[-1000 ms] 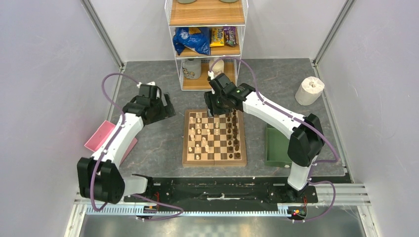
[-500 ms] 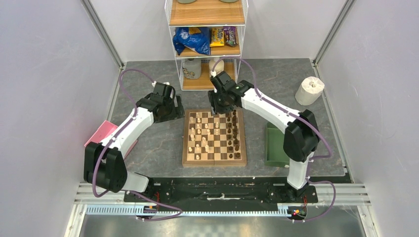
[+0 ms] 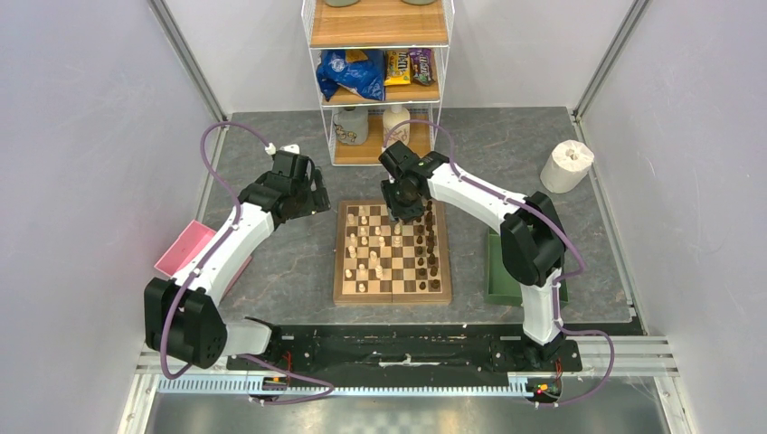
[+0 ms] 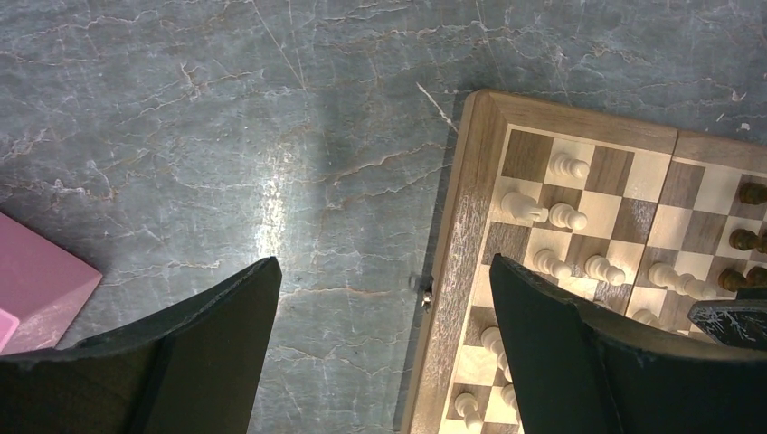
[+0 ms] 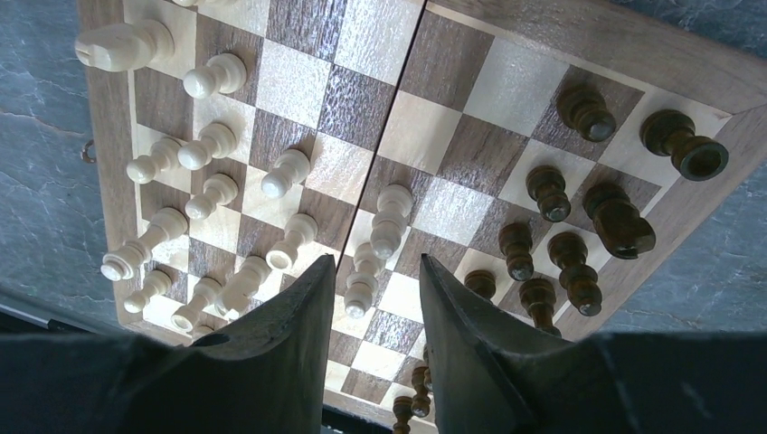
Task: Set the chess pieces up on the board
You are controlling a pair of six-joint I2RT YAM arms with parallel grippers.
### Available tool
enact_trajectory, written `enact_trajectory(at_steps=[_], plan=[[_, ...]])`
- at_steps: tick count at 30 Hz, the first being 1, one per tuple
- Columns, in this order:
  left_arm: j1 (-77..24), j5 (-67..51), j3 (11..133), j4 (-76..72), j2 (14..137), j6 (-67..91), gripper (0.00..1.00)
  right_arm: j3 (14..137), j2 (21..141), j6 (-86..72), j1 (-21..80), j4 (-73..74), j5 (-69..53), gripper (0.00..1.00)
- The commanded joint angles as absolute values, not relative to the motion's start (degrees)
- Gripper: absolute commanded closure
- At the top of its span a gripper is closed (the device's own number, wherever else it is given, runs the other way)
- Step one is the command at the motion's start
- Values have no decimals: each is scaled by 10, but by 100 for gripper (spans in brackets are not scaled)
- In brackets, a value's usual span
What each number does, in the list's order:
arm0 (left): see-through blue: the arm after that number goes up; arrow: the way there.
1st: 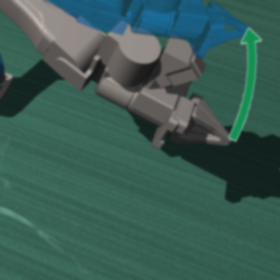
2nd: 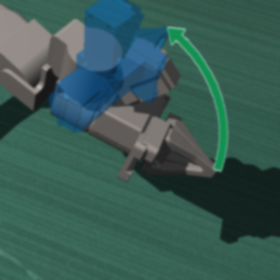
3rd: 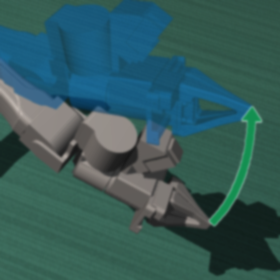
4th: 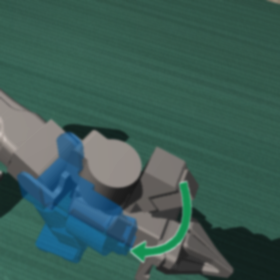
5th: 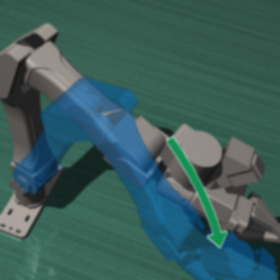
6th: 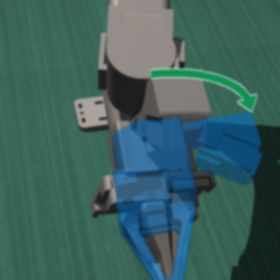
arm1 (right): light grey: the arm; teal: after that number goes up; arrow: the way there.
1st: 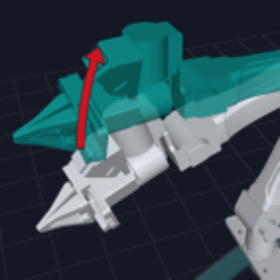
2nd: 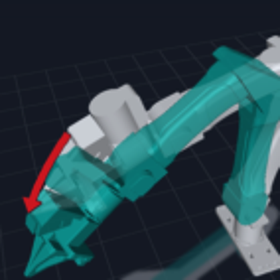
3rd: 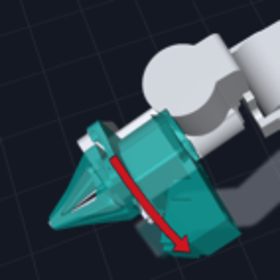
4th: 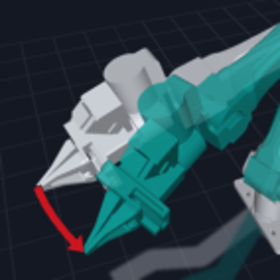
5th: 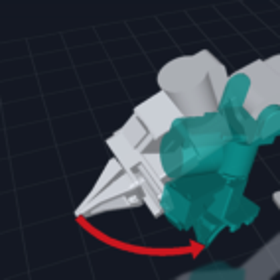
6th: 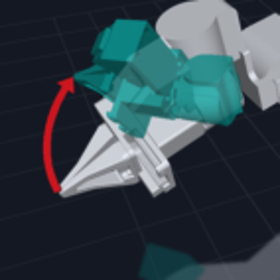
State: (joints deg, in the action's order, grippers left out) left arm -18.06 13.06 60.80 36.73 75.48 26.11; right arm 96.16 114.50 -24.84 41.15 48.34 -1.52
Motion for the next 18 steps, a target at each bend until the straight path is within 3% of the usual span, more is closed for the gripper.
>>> enact_trajectory(at_steps=[1,18], plan=[[-178,152,612,358,739,273,7,982,1142,-244,415,496,-11,54],[-176,152,608,355,741,274,7,980,1166,-249,416,486,-7,60]])
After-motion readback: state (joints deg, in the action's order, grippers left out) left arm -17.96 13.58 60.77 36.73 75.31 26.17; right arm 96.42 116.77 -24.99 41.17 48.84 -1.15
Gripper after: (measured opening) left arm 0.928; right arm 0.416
